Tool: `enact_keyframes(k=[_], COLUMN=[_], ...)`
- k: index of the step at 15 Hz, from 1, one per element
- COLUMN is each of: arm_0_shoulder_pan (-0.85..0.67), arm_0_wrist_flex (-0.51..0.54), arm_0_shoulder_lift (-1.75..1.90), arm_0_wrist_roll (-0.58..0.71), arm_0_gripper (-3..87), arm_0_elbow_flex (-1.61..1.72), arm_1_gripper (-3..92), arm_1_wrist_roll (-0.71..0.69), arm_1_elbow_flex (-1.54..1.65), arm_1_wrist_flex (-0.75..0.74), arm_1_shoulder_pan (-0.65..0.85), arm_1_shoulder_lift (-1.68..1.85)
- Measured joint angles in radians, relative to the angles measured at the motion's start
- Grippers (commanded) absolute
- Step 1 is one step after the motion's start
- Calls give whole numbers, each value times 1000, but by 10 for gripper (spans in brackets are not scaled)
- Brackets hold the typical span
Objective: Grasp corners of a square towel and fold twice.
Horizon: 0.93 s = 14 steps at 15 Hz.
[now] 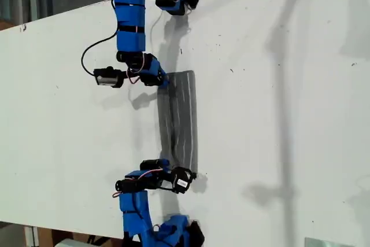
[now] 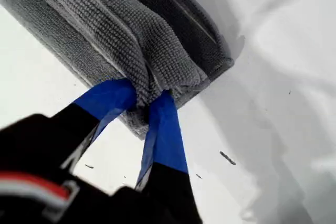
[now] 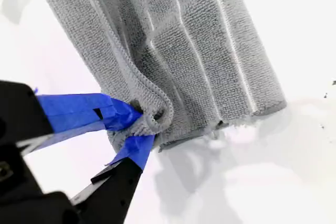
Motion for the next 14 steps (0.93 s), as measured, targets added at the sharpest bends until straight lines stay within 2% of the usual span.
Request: enact_keyframes(k=[8, 12, 14], arm_0_shoulder_pan=[201, 229, 241], arm_0_wrist_flex=[12, 12, 8], arm_0_shoulder_lift=[20, 20, 20], arm_0_wrist_roll=[-129, -143, -141], arm_0_gripper=[-3, -3, 5], arm_0_elbow_flex=[32, 25, 25], arm_1_gripper=[-1, -1, 120], arm_1_wrist_roll=[150, 186, 186], arm_1_elbow_flex=[63, 84, 103], arm_1_wrist_flex=[9, -8, -28], arm_1_shoulder_pan=[-207, -233, -250], arm_1_shoulder_lift=[28, 28, 28])
